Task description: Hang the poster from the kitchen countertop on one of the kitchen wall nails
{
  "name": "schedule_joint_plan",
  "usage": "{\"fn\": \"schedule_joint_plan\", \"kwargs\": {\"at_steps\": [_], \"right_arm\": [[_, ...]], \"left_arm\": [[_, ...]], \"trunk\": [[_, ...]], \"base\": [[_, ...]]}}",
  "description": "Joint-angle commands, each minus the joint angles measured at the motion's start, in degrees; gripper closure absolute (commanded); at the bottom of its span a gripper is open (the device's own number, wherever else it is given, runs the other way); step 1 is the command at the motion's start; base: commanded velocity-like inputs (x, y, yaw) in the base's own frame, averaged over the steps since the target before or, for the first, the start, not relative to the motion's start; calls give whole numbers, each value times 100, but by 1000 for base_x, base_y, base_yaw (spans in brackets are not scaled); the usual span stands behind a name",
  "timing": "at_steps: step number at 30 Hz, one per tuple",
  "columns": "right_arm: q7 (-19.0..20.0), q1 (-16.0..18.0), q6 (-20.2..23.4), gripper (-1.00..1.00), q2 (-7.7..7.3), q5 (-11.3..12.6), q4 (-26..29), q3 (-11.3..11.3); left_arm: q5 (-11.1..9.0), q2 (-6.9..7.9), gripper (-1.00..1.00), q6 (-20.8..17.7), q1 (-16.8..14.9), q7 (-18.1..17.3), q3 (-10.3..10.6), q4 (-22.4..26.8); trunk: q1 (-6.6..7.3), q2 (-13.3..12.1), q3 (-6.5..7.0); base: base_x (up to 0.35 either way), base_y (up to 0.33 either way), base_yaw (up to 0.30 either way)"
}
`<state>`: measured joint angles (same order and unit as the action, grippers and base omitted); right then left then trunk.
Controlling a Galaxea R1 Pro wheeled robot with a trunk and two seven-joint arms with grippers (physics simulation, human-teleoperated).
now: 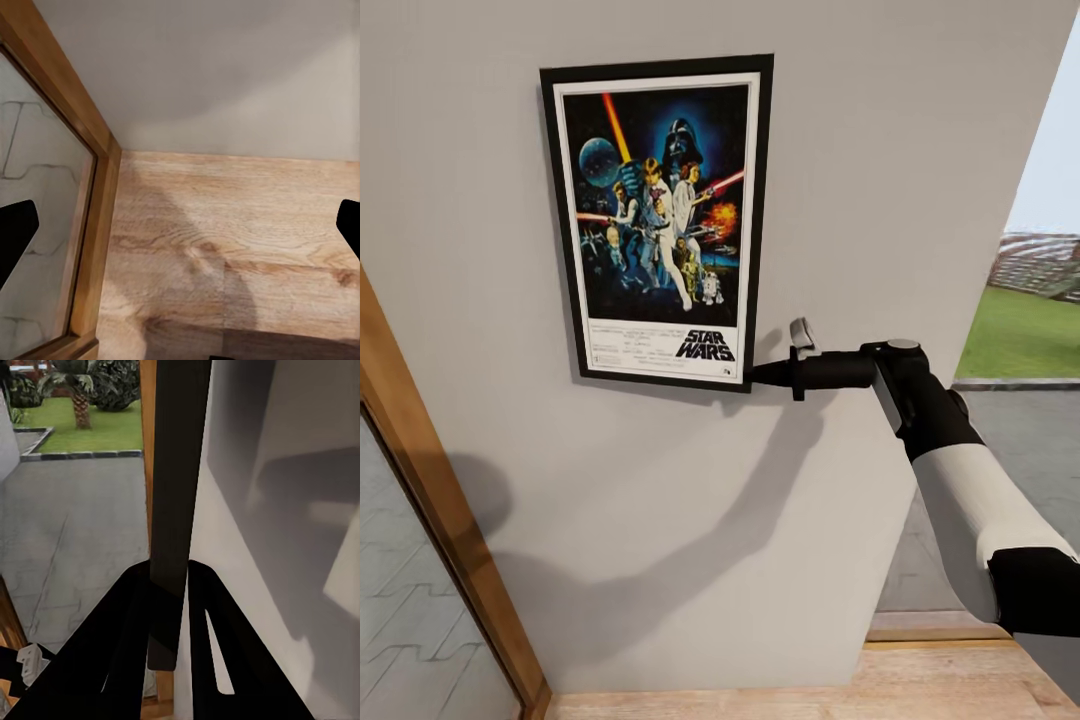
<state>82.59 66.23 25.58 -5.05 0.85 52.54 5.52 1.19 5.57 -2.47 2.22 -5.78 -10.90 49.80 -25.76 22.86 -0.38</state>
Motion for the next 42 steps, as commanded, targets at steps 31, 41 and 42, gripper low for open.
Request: {"fn": "schedule_joint_plan", "kwargs": {"at_steps": [31, 41, 42], "right_arm": [[29, -48, -244, 100, -4, 12, -12, 10], [29, -56, -270, 100, -10, 12, -22, 10], [29, -56, -271, 100, -11, 12, -29, 10]], "left_arm": [[12, -3, -100, -26, 0, -38, -17, 12], [12, -3, -100, -26, -1, -38, -17, 12], [12, -3, -100, -26, 0, -38, -17, 12]], "trunk": [[-3, 6, -4], [-3, 6, -4], [-3, 6, -4]], "base": [[0, 0, 0], [0, 0, 0], [0, 0, 0]]}}
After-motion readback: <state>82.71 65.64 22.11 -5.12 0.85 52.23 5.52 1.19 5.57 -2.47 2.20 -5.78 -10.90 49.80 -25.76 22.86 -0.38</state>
